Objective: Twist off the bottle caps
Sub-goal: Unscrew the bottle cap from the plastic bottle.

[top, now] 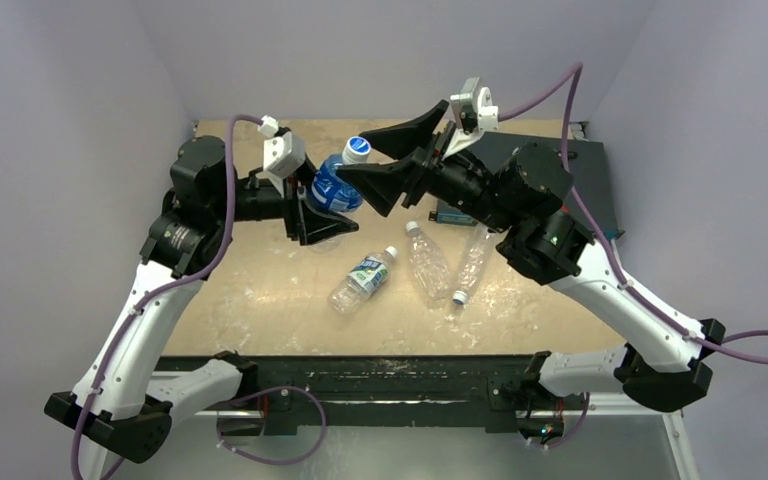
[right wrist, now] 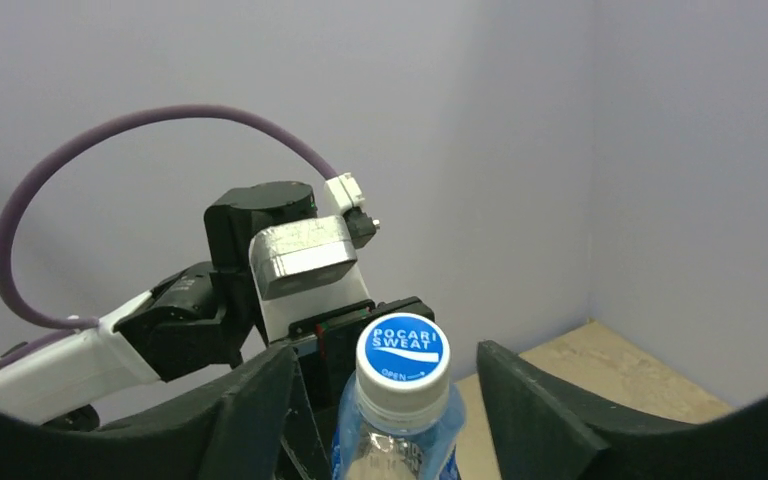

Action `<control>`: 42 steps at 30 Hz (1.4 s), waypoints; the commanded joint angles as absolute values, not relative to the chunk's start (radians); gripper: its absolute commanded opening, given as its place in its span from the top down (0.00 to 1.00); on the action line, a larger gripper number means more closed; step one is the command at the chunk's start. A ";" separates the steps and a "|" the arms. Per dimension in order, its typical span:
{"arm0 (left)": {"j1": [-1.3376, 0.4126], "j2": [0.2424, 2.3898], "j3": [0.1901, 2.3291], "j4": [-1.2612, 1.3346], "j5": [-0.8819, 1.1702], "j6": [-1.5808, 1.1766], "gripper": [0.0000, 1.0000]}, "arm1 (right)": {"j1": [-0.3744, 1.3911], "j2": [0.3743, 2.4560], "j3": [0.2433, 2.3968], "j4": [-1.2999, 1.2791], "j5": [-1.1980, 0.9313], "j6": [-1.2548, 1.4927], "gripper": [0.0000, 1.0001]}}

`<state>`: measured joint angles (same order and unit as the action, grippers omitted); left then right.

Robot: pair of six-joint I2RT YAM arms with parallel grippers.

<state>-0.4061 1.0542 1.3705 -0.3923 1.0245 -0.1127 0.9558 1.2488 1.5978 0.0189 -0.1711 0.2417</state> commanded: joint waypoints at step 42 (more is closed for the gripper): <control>-0.403 1.067 1.338 0.085 1.313 -0.593 0.84 | 0.967 1.199 1.475 0.193 -0.273 0.256 1.00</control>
